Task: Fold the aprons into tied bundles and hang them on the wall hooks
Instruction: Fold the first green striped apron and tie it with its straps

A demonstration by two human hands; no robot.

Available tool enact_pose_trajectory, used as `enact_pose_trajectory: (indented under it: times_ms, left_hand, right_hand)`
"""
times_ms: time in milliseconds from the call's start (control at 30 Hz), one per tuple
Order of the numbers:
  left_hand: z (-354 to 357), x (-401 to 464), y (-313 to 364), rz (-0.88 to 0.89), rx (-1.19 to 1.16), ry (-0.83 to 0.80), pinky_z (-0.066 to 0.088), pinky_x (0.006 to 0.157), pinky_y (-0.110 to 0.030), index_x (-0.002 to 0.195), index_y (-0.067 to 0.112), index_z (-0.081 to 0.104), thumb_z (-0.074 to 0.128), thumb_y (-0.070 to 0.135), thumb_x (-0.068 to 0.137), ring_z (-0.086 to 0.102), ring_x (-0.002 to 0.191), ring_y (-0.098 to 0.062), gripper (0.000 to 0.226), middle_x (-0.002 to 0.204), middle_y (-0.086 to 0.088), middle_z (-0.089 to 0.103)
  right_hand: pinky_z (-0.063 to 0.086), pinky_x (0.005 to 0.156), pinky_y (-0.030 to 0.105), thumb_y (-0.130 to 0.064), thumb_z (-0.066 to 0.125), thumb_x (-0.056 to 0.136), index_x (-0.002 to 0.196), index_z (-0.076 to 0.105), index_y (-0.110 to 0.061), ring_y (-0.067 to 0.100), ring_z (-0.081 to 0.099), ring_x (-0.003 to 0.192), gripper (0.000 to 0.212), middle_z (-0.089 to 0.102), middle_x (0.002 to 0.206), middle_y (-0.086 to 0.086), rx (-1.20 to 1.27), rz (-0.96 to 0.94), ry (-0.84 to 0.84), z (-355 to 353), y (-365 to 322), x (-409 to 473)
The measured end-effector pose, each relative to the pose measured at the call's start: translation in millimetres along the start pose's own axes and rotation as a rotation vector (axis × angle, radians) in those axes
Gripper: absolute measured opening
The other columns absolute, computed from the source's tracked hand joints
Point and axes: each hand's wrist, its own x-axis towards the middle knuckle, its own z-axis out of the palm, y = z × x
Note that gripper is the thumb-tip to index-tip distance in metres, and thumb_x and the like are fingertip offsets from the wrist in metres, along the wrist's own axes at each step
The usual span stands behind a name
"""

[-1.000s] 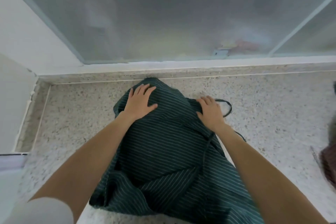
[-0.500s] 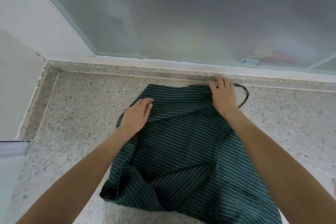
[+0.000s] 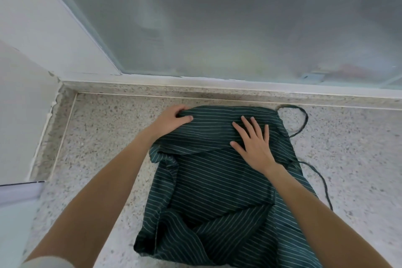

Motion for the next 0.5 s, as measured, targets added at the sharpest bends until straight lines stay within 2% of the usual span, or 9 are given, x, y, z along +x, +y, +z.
enact_pose_trajectory:
  times_ms: [33,100,167,233,300,367,433,500]
  left_hand:
    - [-6.5,-4.5,1.7,0.021,0.03,0.041,0.043,0.083,-0.029,0.099,0.023,0.053,0.06,0.03,0.089,0.055,0.086,-0.012,0.014,0.098,0.006,0.059]
    - [-21.7,-5.5,-3.2,0.14,0.317,0.221,0.046,0.083,-0.034,0.094,0.02,0.053,0.063,0.033,0.086,0.057,0.082,-0.016,0.018,0.092,0.004,0.061]
    - [-34.5,0.6,-11.9,0.204,0.711,0.405,0.038,0.098,-0.041,0.105,0.022,0.054,0.062,0.035,0.084,0.055,0.099,-0.022,0.026,0.106,-0.001,0.061]
    - [-38.0,4.9,-16.8,0.164,0.923,0.453,0.026,0.106,-0.044,0.122,0.02,0.05,0.062,0.028,0.084,0.045,0.118,-0.027,0.041,0.125,-0.007,0.053]
    - [-30.7,3.3,-17.6,0.192,0.951,0.463,0.022,0.11,-0.045,0.128,0.018,0.048,0.064,0.016,0.081,0.038,0.127,-0.029,0.05,0.133,-0.009,0.047]
    - [-12.9,-1.6,-14.9,0.263,0.887,0.419,0.024,0.11,-0.045,0.127,0.017,0.052,0.062,0.014,0.082,0.04,0.128,-0.028,0.045,0.133,-0.008,0.049]
    - [13.4,-8.3,-6.5,0.345,0.809,0.292,0.028,0.108,-0.042,0.127,0.017,0.052,0.056,0.023,0.089,0.042,0.126,-0.025,0.039,0.132,-0.005,0.051]
    - [44.4,-15.8,4.6,0.381,0.761,0.13,0.031,0.107,-0.038,0.134,0.021,0.045,0.048,0.036,0.094,0.04,0.128,-0.021,0.043,0.138,-0.001,0.046]
  right_hand:
    - [-0.006,0.113,0.054,-0.064,0.008,0.089,0.148,0.023,-0.03,0.023,-0.002,0.146,0.07,0.011,0.158,-0.001,-0.009,-0.014,-0.006,0.2,1.3,-0.7]
    - [-0.006,0.114,0.054,-0.062,-0.001,0.09,0.149,0.019,-0.029,0.021,-0.005,0.145,0.071,0.009,0.158,-0.001,-0.052,-0.033,-0.018,2.2,3.8,-0.7]
    - [-0.007,0.113,0.053,-0.06,-0.002,0.091,0.15,0.016,-0.027,0.023,-0.003,0.145,0.07,0.009,0.158,0.001,-0.097,-0.009,-0.019,4.1,4.6,1.9]
    - [-0.008,0.111,0.052,-0.057,0.004,0.093,0.15,0.013,-0.025,0.025,-0.002,0.145,0.066,0.007,0.158,0.003,-0.121,0.037,-0.016,5.4,3.3,4.9]
    - [-0.01,0.113,0.05,-0.052,0.016,0.097,0.151,0.009,-0.024,0.024,-0.006,0.145,0.061,0.002,0.158,0.004,-0.111,0.075,-0.041,5.6,0.1,7.3]
    - [-0.008,0.115,0.047,-0.045,0.029,0.099,0.151,0.014,-0.021,0.022,-0.005,0.146,0.059,0.004,0.158,0.005,-0.051,0.078,-0.011,4.7,-4.1,9.0]
    - [-0.003,0.117,0.044,-0.038,0.038,0.099,0.147,0.027,-0.017,0.022,0.003,0.146,0.053,0.015,0.157,0.007,0.045,0.064,0.069,1.2,-8.8,5.7]
    - [0.005,0.117,0.044,-0.029,0.047,0.098,0.141,0.04,-0.015,0.024,0.015,0.144,0.046,0.028,0.153,0.009,0.143,0.079,0.159,-2.3,-12.8,-5.0]
